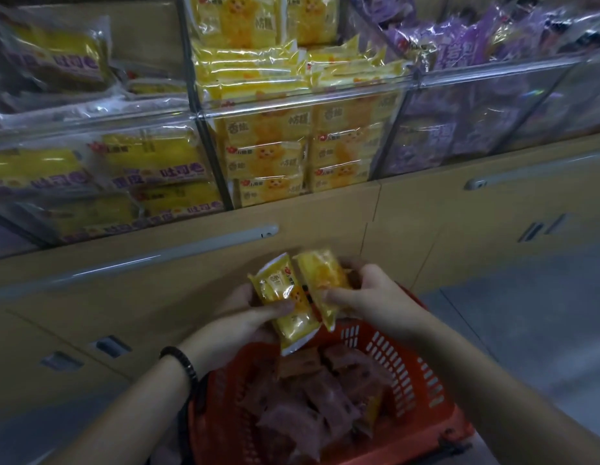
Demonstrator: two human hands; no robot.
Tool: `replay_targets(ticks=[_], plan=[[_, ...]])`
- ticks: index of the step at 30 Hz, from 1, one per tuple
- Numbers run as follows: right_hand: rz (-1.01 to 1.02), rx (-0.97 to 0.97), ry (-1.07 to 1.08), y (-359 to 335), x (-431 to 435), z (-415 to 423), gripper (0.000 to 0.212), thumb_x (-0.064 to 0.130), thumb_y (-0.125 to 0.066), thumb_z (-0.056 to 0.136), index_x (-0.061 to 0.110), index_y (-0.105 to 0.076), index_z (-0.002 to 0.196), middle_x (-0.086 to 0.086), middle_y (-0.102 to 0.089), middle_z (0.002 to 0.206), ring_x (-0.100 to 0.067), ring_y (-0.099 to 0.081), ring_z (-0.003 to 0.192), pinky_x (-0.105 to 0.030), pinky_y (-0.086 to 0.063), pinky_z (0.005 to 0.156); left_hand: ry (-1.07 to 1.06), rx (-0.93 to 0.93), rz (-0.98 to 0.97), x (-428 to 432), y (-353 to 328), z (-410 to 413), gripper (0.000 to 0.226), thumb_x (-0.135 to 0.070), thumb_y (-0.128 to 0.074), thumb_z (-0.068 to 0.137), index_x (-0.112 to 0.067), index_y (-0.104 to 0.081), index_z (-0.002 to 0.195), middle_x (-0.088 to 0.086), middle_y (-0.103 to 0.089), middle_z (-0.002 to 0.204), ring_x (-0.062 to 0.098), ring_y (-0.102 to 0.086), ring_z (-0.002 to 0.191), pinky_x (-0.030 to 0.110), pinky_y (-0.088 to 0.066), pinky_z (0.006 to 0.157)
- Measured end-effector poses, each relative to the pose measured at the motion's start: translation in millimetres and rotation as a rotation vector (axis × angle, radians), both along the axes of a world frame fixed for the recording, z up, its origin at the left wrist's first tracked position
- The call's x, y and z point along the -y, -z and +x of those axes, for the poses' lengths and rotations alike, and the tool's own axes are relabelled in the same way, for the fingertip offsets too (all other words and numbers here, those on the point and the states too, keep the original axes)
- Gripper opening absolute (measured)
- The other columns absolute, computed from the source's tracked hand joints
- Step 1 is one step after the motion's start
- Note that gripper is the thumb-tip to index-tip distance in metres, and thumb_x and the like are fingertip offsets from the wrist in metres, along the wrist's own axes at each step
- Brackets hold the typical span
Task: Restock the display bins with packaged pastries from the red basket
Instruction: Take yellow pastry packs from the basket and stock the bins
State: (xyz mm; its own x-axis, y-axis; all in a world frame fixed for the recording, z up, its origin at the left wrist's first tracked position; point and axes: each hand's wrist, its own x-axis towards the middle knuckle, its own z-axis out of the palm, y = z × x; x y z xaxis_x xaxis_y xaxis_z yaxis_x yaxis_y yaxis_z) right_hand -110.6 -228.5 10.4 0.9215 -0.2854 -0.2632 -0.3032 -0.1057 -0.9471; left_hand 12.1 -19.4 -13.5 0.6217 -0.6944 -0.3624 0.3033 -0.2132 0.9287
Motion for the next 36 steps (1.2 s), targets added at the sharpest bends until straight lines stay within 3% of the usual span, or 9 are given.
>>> replay_targets(ticks=[3,11,13,16,23,26,31,34,36], plan=[[-0.108,0.029,-0.087,0,-6,-1,0.068,0.033,-0.091,0.079,0.02,-0.058,0.138,0.001,-0.076,0.119,-0.014,-0.076,0.103,-0.045,-0.062,0.093,-0.012,-0.018,-0.038,1,-1,-4,0.053,-0.027,-0.081,0.082,-0.016,-0.064,0.131,0.009,-0.076,0.124,0.032,-0.074,0.112,0.058,-0.058,0.095],[-0.402,0.087,-0.145,-6,-23,2,0.057,0.042,-0.096,0.07,0.035,-0.063,0.116,0.014,-0.073,0.106,0.004,-0.07,0.096,-0.026,-0.061,0.082,-0.118,0.034,-0.028,4,-3,-16,0.05,-0.032,-0.086,0.075,-0.015,-0.07,0.12,0.01,-0.08,0.111,0.032,-0.077,0.104,0.058,-0.06,0.092],[-0.352,0.118,-0.133,-8,-24,1,0.045,0.043,-0.09,0.08,0.037,-0.063,0.115,0.015,-0.073,0.107,0.007,-0.069,0.099,-0.02,-0.059,0.082,-0.147,0.051,-0.031,3,-5,-15,0.05,-0.033,-0.087,0.073,-0.016,-0.072,0.117,0.01,-0.08,0.109,0.032,-0.078,0.101,0.061,-0.059,0.094],[-0.292,0.143,-0.123,-12,-20,-1,0.036,0.042,-0.08,0.091,0.021,-0.071,0.119,0.006,-0.077,0.111,-0.005,-0.074,0.101,-0.036,-0.062,0.088,-0.153,0.114,-0.03,1,-10,-16,0.047,-0.034,-0.088,0.072,-0.018,-0.074,0.114,0.008,-0.081,0.107,0.03,-0.078,0.099,0.058,-0.06,0.093],[-0.078,0.173,-0.009,-21,-21,-14,0.027,0.03,-0.082,0.09,0.007,-0.074,0.103,-0.006,-0.08,0.097,-0.02,-0.077,0.087,-0.045,-0.063,0.078,-0.259,0.138,-0.125,-4,-29,-34,0.049,-0.041,-0.077,0.079,-0.019,-0.066,0.122,0.006,-0.08,0.11,0.027,-0.078,0.098,0.046,-0.065,0.074],[0.107,0.197,-0.012,-31,-21,-26,0.026,0.025,-0.081,0.09,0.008,-0.077,0.11,-0.015,-0.079,0.11,-0.034,-0.076,0.101,-0.053,-0.061,0.09,-0.296,0.207,-0.187,-10,-52,-42,0.044,-0.038,-0.076,0.08,-0.017,-0.07,0.118,0.007,-0.08,0.109,0.029,-0.077,0.099,0.058,-0.064,0.079],[0.391,0.27,-0.058,-65,-18,-41,0.036,0.014,-0.074,0.097,-0.003,-0.068,0.128,-0.03,-0.067,0.13,-0.048,-0.065,0.122,-0.062,-0.048,0.108,-0.258,0.248,-0.332,-15,-105,-49,0.037,-0.025,-0.076,0.084,-0.021,-0.071,0.12,0.006,-0.079,0.109,0.029,-0.077,0.101,0.053,-0.065,0.075],[0.322,0.329,-0.051,-99,-16,-45,0.039,0.014,-0.078,0.094,-0.003,-0.068,0.128,-0.03,-0.068,0.129,-0.048,-0.065,0.122,-0.061,-0.051,0.105,-0.241,0.406,-0.344,-17,-138,-44,0.032,-0.02,-0.08,0.084,-0.029,-0.073,0.114,0.005,-0.079,0.104,0.027,-0.077,0.098,0.049,-0.065,0.071],[0.185,0.368,-0.029,-124,-15,-45,0.032,0.011,-0.08,0.09,-0.001,-0.074,0.119,-0.025,-0.074,0.118,-0.04,-0.073,0.108,-0.048,-0.059,0.089,-0.219,0.567,-0.286,-19,-161,-34,0.031,-0.019,-0.086,0.082,-0.034,-0.075,0.107,0.003,-0.08,0.099,0.024,-0.077,0.093,0.047,-0.065,0.073]])
